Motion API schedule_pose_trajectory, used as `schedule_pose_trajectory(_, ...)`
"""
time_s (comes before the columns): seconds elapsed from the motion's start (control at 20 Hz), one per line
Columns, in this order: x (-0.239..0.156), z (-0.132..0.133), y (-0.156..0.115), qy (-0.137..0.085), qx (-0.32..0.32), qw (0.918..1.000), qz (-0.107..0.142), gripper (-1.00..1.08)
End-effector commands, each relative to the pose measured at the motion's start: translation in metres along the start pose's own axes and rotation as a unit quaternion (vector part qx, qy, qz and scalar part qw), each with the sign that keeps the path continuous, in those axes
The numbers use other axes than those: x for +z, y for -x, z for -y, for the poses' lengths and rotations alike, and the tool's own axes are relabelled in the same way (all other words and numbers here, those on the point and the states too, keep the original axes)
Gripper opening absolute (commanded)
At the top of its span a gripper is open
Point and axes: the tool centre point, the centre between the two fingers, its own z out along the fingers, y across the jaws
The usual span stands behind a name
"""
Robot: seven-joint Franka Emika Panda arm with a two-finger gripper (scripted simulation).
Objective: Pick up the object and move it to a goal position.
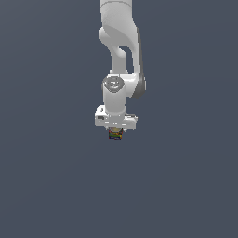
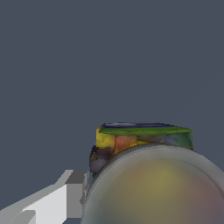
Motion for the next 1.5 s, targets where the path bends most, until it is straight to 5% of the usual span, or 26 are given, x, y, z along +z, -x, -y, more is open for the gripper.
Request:
schedule_pose_trajectory(0.0, -0.014, 0.014, -0.002, 0.000, -0.001, 1.0000, -0.002, -1.00)
schedule_pose_trajectory(0.95, -0.159, 0.178, -0.016, 0.000, 0.000, 1.0000, -0.002, -1.00)
schedule_pose_trajectory(1.45, -0.198, 0.223, -0.023, 0.000, 0.000, 1.0000, -0.002, -1.00)
